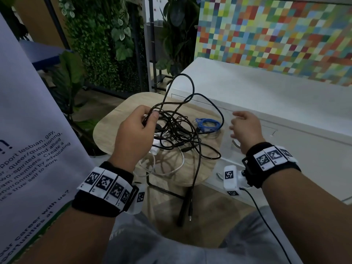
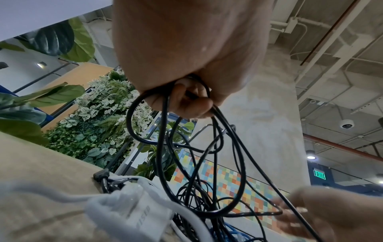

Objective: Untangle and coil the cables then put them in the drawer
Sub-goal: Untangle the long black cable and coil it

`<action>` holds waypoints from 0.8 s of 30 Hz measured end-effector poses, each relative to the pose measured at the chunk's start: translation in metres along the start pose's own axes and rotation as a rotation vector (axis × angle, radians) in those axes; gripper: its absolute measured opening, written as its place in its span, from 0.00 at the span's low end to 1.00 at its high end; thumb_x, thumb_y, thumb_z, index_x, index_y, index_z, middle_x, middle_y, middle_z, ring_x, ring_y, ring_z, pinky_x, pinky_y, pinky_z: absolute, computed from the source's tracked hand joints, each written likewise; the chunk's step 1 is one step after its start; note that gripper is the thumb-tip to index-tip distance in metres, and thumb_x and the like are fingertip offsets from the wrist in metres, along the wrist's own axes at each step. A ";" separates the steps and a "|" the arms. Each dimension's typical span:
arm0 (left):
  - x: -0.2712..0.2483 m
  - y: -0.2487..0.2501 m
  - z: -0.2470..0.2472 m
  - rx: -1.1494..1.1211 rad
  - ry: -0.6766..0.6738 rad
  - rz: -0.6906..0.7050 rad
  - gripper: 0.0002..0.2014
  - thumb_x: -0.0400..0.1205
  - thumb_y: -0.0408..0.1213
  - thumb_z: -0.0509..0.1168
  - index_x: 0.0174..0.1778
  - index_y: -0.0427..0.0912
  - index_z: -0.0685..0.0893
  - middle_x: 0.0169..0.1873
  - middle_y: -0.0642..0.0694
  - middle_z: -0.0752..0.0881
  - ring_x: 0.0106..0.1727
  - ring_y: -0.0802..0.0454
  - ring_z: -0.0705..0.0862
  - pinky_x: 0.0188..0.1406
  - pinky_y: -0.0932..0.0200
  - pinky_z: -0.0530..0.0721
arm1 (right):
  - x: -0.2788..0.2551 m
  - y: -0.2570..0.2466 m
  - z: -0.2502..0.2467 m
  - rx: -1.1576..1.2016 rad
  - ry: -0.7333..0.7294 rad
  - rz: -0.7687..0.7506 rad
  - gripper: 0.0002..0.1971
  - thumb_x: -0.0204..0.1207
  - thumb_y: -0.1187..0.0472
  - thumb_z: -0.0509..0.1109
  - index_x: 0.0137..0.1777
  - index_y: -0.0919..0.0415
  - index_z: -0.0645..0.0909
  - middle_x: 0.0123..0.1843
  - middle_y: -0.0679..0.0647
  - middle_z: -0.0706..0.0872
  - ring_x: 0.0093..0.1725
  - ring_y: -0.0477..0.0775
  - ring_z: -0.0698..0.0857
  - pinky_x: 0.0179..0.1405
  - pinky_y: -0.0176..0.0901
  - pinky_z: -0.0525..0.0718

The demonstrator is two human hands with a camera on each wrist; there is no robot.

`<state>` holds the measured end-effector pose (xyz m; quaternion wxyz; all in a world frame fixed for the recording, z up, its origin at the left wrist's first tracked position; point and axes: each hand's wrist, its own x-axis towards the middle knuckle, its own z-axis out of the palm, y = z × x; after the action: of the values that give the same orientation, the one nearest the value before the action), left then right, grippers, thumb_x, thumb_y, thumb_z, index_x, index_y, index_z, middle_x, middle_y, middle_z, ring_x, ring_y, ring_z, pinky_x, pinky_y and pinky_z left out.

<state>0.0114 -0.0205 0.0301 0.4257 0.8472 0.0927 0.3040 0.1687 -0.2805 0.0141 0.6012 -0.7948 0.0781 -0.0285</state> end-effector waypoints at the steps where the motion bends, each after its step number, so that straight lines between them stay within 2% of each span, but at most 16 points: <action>1: 0.000 0.002 0.000 -0.003 -0.007 0.009 0.09 0.91 0.52 0.62 0.49 0.55 0.83 0.28 0.53 0.81 0.31 0.53 0.80 0.35 0.48 0.81 | -0.001 -0.006 -0.002 -0.001 0.081 -0.087 0.17 0.78 0.67 0.63 0.61 0.51 0.85 0.60 0.56 0.87 0.53 0.57 0.88 0.53 0.54 0.89; 2: -0.001 0.004 0.000 -0.003 -0.020 0.019 0.09 0.91 0.52 0.61 0.50 0.55 0.85 0.29 0.55 0.83 0.32 0.55 0.81 0.35 0.50 0.81 | -0.004 -0.015 -0.004 -0.009 0.148 -0.196 0.16 0.77 0.67 0.63 0.58 0.51 0.85 0.59 0.53 0.87 0.53 0.53 0.87 0.57 0.52 0.88; 4: -0.001 0.008 0.000 -0.001 -0.054 0.041 0.10 0.91 0.52 0.61 0.54 0.55 0.87 0.32 0.57 0.86 0.36 0.58 0.83 0.37 0.51 0.82 | -0.016 -0.039 -0.002 -0.028 0.170 -0.438 0.11 0.79 0.67 0.65 0.56 0.53 0.84 0.55 0.49 0.87 0.48 0.39 0.84 0.56 0.41 0.85; 6: -0.001 0.014 0.001 -0.015 -0.089 0.067 0.13 0.90 0.52 0.60 0.59 0.55 0.89 0.37 0.60 0.88 0.41 0.59 0.86 0.43 0.47 0.87 | -0.036 -0.065 0.004 -0.067 0.023 -0.640 0.07 0.81 0.63 0.69 0.55 0.53 0.85 0.53 0.43 0.88 0.46 0.33 0.84 0.50 0.33 0.85; 8: 0.000 0.021 0.002 -0.027 -0.116 0.109 0.14 0.89 0.51 0.60 0.62 0.55 0.89 0.38 0.66 0.88 0.42 0.61 0.87 0.47 0.47 0.88 | -0.057 -0.085 0.011 -0.207 -0.245 -0.722 0.10 0.81 0.55 0.74 0.60 0.49 0.86 0.56 0.38 0.89 0.56 0.33 0.85 0.54 0.30 0.82; 10: 0.001 0.027 0.000 -0.036 -0.109 0.147 0.13 0.90 0.49 0.60 0.63 0.56 0.88 0.37 0.63 0.88 0.41 0.60 0.88 0.45 0.48 0.88 | -0.070 -0.093 0.016 -0.415 -0.494 -0.719 0.20 0.77 0.47 0.78 0.69 0.42 0.84 0.59 0.37 0.89 0.62 0.34 0.84 0.61 0.30 0.79; 11: 0.002 0.029 -0.002 -0.042 -0.087 0.156 0.12 0.90 0.48 0.60 0.62 0.57 0.88 0.36 0.58 0.89 0.40 0.58 0.88 0.44 0.48 0.88 | -0.075 -0.095 0.017 -0.501 -0.568 -0.718 0.21 0.76 0.47 0.80 0.69 0.42 0.85 0.56 0.38 0.89 0.60 0.35 0.86 0.60 0.32 0.81; 13: 0.006 0.029 -0.008 -0.054 -0.020 0.143 0.11 0.91 0.47 0.60 0.59 0.59 0.88 0.34 0.55 0.89 0.38 0.59 0.88 0.42 0.50 0.88 | -0.077 -0.095 0.015 -0.564 -0.599 -0.717 0.15 0.76 0.48 0.80 0.62 0.44 0.89 0.46 0.42 0.90 0.47 0.41 0.87 0.51 0.41 0.84; 15: 0.010 0.025 -0.016 -0.092 0.034 0.092 0.11 0.92 0.46 0.59 0.56 0.58 0.88 0.34 0.57 0.88 0.35 0.63 0.88 0.38 0.54 0.86 | -0.074 -0.093 0.009 -0.489 -0.580 -0.653 0.10 0.76 0.49 0.81 0.57 0.46 0.91 0.37 0.45 0.88 0.35 0.44 0.85 0.42 0.43 0.82; 16: 0.012 0.022 -0.021 -0.078 0.057 0.075 0.11 0.93 0.47 0.59 0.55 0.57 0.88 0.35 0.57 0.89 0.32 0.65 0.85 0.35 0.56 0.82 | -0.072 -0.092 0.006 -0.429 -0.585 -0.610 0.09 0.76 0.51 0.82 0.56 0.47 0.91 0.34 0.46 0.89 0.33 0.45 0.85 0.41 0.45 0.83; 19: 0.019 0.013 -0.033 0.026 0.080 0.045 0.13 0.92 0.48 0.58 0.53 0.54 0.88 0.38 0.54 0.90 0.26 0.65 0.77 0.31 0.57 0.71 | -0.072 -0.089 -0.005 -0.266 -0.672 -0.510 0.11 0.80 0.65 0.78 0.60 0.53 0.90 0.39 0.54 0.94 0.35 0.52 0.89 0.47 0.52 0.89; 22: 0.022 0.011 -0.036 0.149 -0.011 -0.026 0.12 0.91 0.48 0.60 0.50 0.55 0.88 0.41 0.57 0.89 0.35 0.63 0.82 0.38 0.55 0.77 | -0.073 -0.090 -0.011 -0.174 -0.763 -0.436 0.13 0.84 0.73 0.70 0.63 0.58 0.88 0.44 0.60 0.95 0.40 0.58 0.91 0.51 0.57 0.92; 24: 0.021 0.016 -0.035 0.212 -0.110 -0.057 0.09 0.90 0.45 0.63 0.52 0.58 0.89 0.44 0.56 0.89 0.41 0.55 0.84 0.42 0.55 0.79 | -0.074 -0.092 -0.012 -0.194 -0.787 -0.451 0.15 0.84 0.74 0.69 0.63 0.57 0.89 0.47 0.61 0.95 0.43 0.55 0.91 0.50 0.52 0.92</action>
<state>0.0054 0.0013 0.0677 0.3468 0.8998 0.1246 0.2334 0.1022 -0.2555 0.1093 0.4866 -0.7950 -0.3285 0.1527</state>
